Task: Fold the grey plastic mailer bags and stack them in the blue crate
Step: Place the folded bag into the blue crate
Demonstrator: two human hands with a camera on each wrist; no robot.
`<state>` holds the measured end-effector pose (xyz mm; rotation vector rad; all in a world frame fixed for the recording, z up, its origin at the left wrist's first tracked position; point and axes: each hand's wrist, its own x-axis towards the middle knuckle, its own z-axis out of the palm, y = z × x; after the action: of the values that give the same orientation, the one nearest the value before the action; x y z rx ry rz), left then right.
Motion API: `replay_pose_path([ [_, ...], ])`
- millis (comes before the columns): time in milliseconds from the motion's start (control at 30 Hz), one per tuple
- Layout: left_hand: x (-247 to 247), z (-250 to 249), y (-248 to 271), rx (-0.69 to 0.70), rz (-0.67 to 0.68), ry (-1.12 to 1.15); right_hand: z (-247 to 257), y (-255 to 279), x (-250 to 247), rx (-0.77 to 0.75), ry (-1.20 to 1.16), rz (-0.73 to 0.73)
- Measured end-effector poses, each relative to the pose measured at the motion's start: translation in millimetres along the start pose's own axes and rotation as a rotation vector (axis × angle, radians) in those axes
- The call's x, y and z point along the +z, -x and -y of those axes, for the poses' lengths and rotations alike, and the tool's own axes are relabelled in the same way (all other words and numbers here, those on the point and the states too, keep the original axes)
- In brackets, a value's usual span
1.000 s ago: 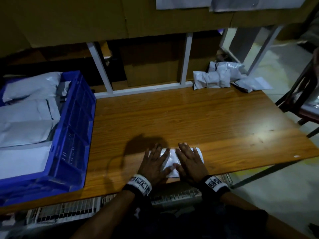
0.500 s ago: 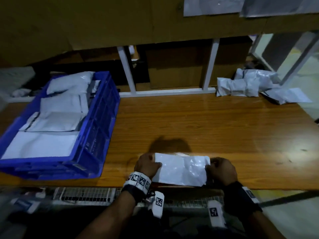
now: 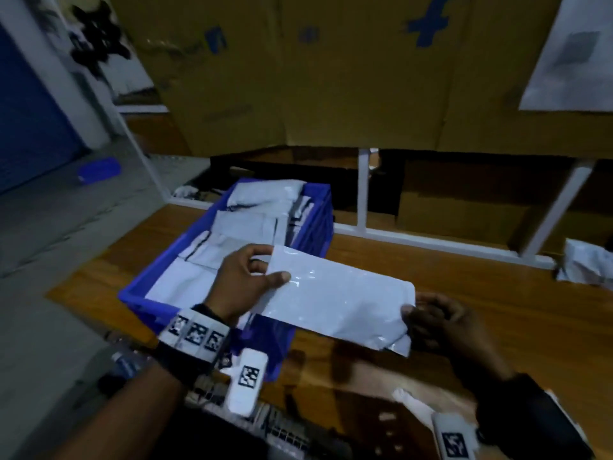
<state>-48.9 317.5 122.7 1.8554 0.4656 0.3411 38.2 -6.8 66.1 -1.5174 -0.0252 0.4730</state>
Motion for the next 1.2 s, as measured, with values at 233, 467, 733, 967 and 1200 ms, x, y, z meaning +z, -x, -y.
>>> replay_pose_path([
  [233, -128.2, 28.8, -138.9, -0.118, -0.020, -0.046, 75.0, -83.5, 147.3, -0.175, 0.112, 0.021],
  [467, -196.4, 64.5, -266.0, -0.107, -0.052, -0.417, 102.8, -174.5, 261.8, -0.088, 0.278, -0.099],
  [733, -194.2, 76.4, -318.6, -0.061, 0.112, -0.786, 108.1, -225.9, 291.1, 0.033, 0.833, -0.112],
  [967, -186.1, 80.5, -331.0, -0.048, 0.236, -0.868, 96.9, -233.0, 295.8, 0.136, 0.892, -0.126],
  [1200, -186.6, 79.5, -337.8, -0.011, 0.275, -0.847, 98.9, -232.5, 301.1, 0.107, 0.903, -0.124],
])
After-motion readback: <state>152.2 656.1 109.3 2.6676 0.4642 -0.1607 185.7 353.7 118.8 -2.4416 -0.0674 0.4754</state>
